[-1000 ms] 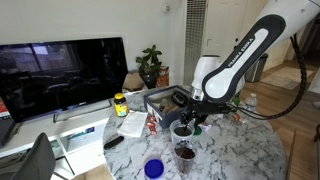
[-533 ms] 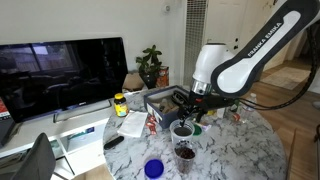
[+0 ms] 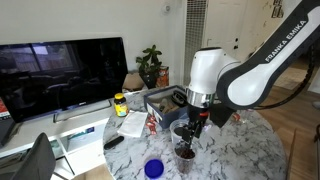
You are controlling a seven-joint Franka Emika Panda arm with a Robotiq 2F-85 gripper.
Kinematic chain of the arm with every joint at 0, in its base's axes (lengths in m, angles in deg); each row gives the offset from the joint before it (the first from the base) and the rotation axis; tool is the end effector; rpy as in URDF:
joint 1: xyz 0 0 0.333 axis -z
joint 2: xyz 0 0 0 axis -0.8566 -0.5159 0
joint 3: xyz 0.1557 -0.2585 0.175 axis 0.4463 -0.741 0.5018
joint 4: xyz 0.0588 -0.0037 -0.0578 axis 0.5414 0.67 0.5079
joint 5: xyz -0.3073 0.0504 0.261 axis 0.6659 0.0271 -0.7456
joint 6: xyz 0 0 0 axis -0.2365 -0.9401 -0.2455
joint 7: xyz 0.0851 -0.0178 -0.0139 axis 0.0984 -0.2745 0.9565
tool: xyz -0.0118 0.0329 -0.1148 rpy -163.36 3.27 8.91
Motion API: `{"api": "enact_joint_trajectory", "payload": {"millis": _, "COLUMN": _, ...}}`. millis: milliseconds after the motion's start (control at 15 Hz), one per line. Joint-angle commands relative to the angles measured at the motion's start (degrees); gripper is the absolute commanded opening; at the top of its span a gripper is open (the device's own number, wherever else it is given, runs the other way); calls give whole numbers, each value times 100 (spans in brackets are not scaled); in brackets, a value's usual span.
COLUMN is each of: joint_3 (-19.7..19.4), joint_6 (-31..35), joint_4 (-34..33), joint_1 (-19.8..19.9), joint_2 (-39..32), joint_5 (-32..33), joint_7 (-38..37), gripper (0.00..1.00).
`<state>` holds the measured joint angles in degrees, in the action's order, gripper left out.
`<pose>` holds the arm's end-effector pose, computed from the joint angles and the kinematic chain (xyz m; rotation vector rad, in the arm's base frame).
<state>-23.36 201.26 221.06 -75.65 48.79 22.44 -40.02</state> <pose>0.4608 0.2573 0.2566 -3.0219 -0.1449 -0.0560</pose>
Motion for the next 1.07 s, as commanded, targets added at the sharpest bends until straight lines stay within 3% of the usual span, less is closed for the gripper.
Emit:
{"api": "enact_joint_trajectory", "payload": {"millis": 0, "joint_3": -1, "joint_6": -100, "joint_4": -144, "joint_1": -37, "joint_2": -279, "joint_5": 279, "joint_7": 263, "gripper": 72}}
{"api": "enact_joint_trajectory", "payload": {"millis": 667, "joint_3": -21, "joint_6": 243, "joint_4": -472, "joint_1": -53, "joint_2": -871, "joint_5": 288, "joint_7": 506, "gripper": 60}}
{"api": "enact_joint_trajectory", "payload": {"millis": 1000, "joint_3": -31, "joint_6": 277, "joint_4": -615, "joint_1": -63, "joint_2": -1095, "joint_5": 268, "joint_7": 526, "gripper": 60}}
